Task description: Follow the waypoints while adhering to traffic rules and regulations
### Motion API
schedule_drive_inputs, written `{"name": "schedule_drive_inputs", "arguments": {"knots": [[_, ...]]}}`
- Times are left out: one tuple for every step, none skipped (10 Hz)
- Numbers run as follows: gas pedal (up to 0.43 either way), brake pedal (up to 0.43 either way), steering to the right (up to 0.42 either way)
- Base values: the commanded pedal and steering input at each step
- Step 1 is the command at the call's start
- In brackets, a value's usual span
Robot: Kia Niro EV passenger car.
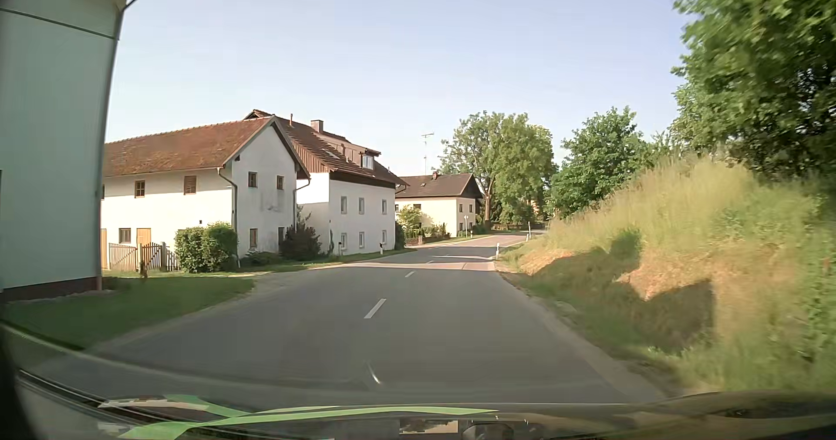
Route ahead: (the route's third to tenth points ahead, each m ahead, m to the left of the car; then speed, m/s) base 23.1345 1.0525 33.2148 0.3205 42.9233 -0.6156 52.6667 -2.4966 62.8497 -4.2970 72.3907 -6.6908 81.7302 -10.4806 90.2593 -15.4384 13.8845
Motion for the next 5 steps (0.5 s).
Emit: {"name": "schedule_drive_inputs", "arguments": {"knots": [[0.039, 0.0, -0.004], [0.039, 0.0, 0.0], [0.039, 0.0, 0.004], [0.039, 0.0, 0.006], [0.039, 0.0, 0.008]]}}
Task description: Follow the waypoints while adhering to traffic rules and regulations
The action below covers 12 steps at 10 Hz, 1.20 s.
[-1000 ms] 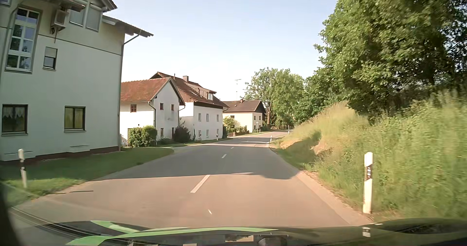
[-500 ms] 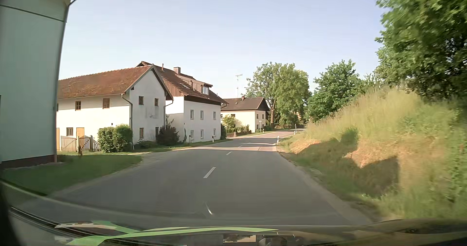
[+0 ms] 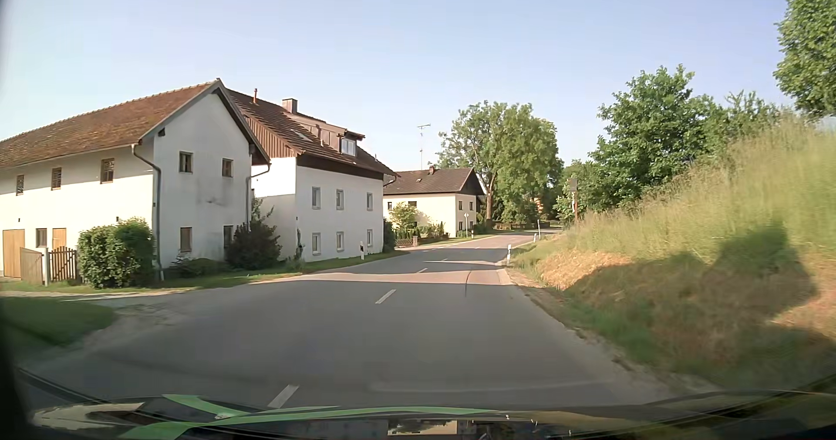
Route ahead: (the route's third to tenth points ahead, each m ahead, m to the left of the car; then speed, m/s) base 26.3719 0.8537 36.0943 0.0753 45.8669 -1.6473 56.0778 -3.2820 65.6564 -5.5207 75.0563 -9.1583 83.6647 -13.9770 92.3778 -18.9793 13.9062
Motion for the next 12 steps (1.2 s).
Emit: {"name": "schedule_drive_inputs", "arguments": {"knots": [[0.039, 0.0, 0.012], [0.039, 0.0, 0.014], [0.039, 0.0, 0.014], [0.0, 0.0, 0.014], [0.0, 0.0, 0.014], [0.0, 0.0, 0.014], [0.0, 0.0, 0.014], [0.0, 0.0, 0.014], [0.008, 0.0, 0.014], [0.028, 0.0, 0.014], [0.039, 0.0, 0.013], [0.047, 0.0, 0.014]]}}
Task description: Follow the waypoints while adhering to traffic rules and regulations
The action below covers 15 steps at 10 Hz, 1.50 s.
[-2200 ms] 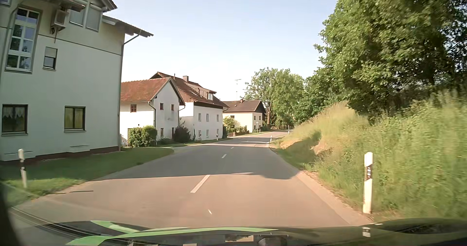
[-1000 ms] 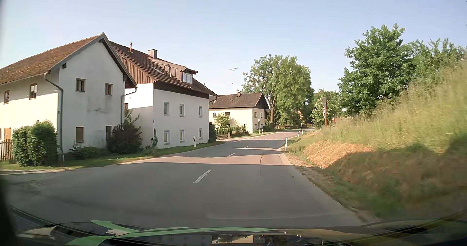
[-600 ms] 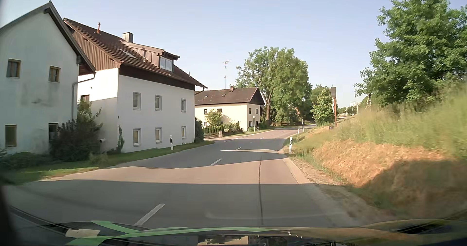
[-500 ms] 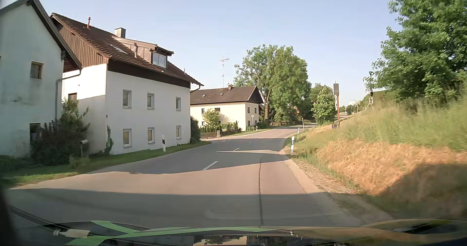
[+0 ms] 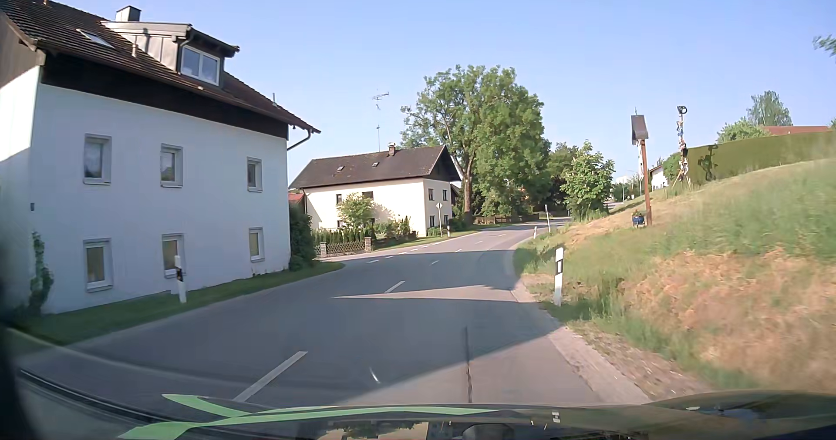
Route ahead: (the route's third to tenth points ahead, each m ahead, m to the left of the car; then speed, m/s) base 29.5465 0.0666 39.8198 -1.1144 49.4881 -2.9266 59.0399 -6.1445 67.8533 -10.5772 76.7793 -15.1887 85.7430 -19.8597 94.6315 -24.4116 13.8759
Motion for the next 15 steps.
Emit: {"name": "schedule_drive_inputs", "arguments": {"knots": [[0.059, 0.0, 0.014], [0.067, 0.0, 0.015], [0.079, 0.0, 0.018], [0.087, 0.0, 0.02], [0.087, 0.0, 0.02], [0.098, 0.0, 0.02], [0.098, 0.0, 0.02], [0.098, 0.0, 0.02], [0.098, 0.0, 0.02], [0.098, 0.0, 0.019], [0.098, 0.0, 0.02], [0.098, 0.0, 0.02], [0.098, 0.0, 0.02], [0.098, 0.0, 0.019], [0.098, 0.0, 0.02]]}}
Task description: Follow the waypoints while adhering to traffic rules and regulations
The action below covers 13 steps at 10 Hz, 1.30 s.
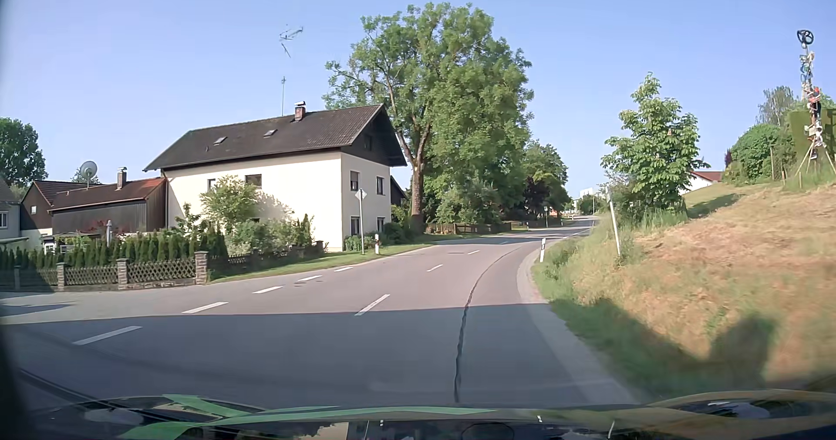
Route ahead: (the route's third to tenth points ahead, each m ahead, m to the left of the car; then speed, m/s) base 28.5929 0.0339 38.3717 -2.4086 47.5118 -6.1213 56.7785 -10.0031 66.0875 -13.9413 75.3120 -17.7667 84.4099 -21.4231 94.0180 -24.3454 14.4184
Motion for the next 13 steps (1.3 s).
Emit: {"name": "schedule_drive_inputs", "arguments": {"knots": [[0.098, 0.0, 0.02], [0.098, 0.0, 0.024], [0.098, 0.0, 0.028], [0.087, 0.0, 0.028], [0.087, 0.0, 0.027], [0.087, 0.0, 0.027], [0.087, 0.0, 0.028], [0.087, 0.0, 0.03], [0.087, 0.0, 0.033], [0.087, 0.0, 0.039], [0.087, 0.0, 0.043], [0.087, 0.0, 0.045], [0.087, 0.0, 0.047]]}}
